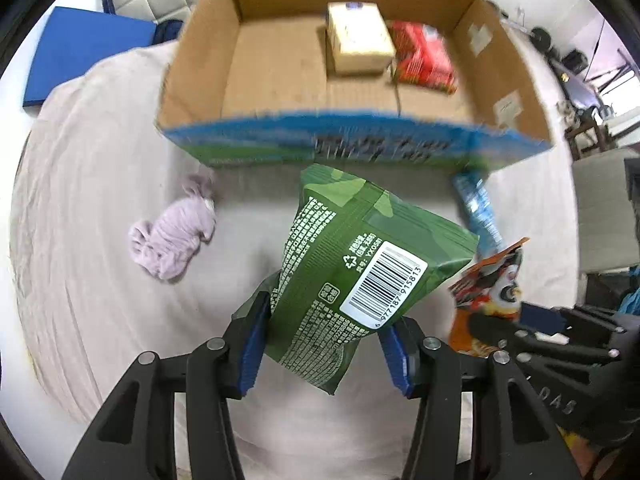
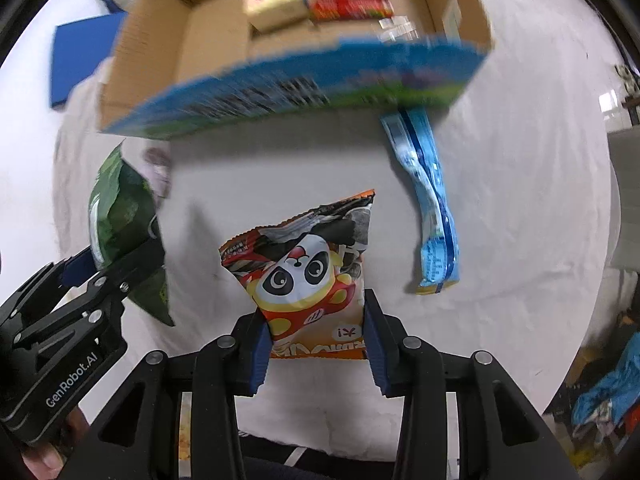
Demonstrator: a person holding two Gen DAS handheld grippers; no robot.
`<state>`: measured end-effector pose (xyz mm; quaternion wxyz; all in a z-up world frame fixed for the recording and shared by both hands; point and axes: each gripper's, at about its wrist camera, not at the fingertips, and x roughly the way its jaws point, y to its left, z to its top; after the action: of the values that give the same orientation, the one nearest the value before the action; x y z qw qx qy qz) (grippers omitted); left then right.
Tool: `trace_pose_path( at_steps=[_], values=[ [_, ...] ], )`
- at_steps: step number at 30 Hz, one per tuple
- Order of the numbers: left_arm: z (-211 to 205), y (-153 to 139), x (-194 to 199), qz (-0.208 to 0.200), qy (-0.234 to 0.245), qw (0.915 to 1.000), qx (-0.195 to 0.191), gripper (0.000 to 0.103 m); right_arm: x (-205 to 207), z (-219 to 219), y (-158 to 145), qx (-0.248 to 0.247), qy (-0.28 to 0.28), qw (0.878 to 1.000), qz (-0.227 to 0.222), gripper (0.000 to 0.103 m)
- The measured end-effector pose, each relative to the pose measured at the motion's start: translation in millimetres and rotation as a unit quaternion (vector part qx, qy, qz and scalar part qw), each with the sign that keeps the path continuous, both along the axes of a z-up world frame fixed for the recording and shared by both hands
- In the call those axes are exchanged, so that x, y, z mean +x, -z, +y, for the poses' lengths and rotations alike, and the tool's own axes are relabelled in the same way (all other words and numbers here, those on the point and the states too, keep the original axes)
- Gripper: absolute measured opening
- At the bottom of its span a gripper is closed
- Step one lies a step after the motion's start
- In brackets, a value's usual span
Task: Organize soft objects
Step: 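Lower both bags into the box and open both tools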
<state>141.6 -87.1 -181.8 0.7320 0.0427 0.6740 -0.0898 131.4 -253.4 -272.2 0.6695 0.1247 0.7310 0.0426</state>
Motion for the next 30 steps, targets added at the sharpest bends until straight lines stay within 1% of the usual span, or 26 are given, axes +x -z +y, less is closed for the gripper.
trace_pose_path(
  at_steps=[1, 2, 5, 6, 7, 8, 12, 15, 18, 21, 24, 26, 28, 30],
  values=[
    [3.7, -2.9, -1.7, -0.006, -0.001, 1.0, -0.004, 0.049, 1.3, 0.8, -9.5, 0.002, -0.002, 1.0, -0.009, 0.043],
    [4.5, -12.6, 3.6, -0.014, -0.002, 0.9999, -0.008, 0.049, 2.7, 0.9, -17.3, 0.005, -0.003, 1.0, -0.016, 0.043],
    [5.5, -39.1, 6.2, -0.037, -0.007, 0.9991, -0.021, 0.049, 9.6, -2.0, -53.9, 0.01, -0.008, 0.999, -0.048, 0.043],
    [2.8, -41.2, 9.7, -0.042, -0.01, 0.9987, -0.026, 0.049, 12.6, -0.7, -64.2, 0.01, -0.008, 0.998, -0.058, 0.043],
    [2.8, -52.3, 13.8, -0.05, -0.011, 0.9982, -0.031, 0.049, 17.6, 2.0, -71.0, 0.011, -0.008, 0.998, -0.065, 0.043],
    [7.2, -53.5, 15.3, -0.054, -0.011, 0.9979, -0.033, 0.049, 23.4, 1.1, -82.7, 0.01, -0.008, 0.997, -0.076, 0.043],
    [8.6, -75.5, 37.7, -0.077, -0.016, 0.996, -0.042, 0.049, 43.9, -0.7, -107.5, -0.001, -0.006, 0.994, -0.107, 0.043],
    [8.4, -81.6, 62.1, -0.087, -0.025, 0.9948, -0.046, 0.049, 64.6, -8.6, -118.0, -0.013, 0.002, 0.993, -0.119, 0.043],
    [10.4, -83.4, 86.5, -0.082, -0.036, 0.9946, -0.053, 0.049, 85.1, -13.2, -120.8, -0.031, 0.013, 0.992, -0.125, 0.043],
    [15.4, -74.5, 114.6, -0.06, -0.055, 0.9947, -0.063, 0.049, 107.4, -16.8, -116.2, -0.044, 0.024, 0.991, -0.121, 0.043],
    [21.4, -61.9, 144.3, -0.042, -0.081, 0.9939, -0.062, 0.049, 131.9, -20.7, -98.0, -0.063, 0.033, 0.991, -0.11, 0.043],
    [23.4, -52.0, 161.7, -0.03, -0.095, 0.9933, -0.058, 0.049, 141.4, -23.3, -91.1, -0.07, 0.039, 0.992, -0.099, 0.043],
    [24.8, -36.8, 181.4, -0.017, -0.109, 0.9926, -0.051, 0.049, 154.8, -25.7, -73.0, -0.078, 0.045, 0.992, -0.087, 0.042],
    [25.2, -24.3, 192.6, -0.009, -0.118, 0.9921, -0.042, 0.049, 165.4, -28.1, -51.6, -0.086, 0.049, 0.992, -0.076, 0.042]
  ],
)
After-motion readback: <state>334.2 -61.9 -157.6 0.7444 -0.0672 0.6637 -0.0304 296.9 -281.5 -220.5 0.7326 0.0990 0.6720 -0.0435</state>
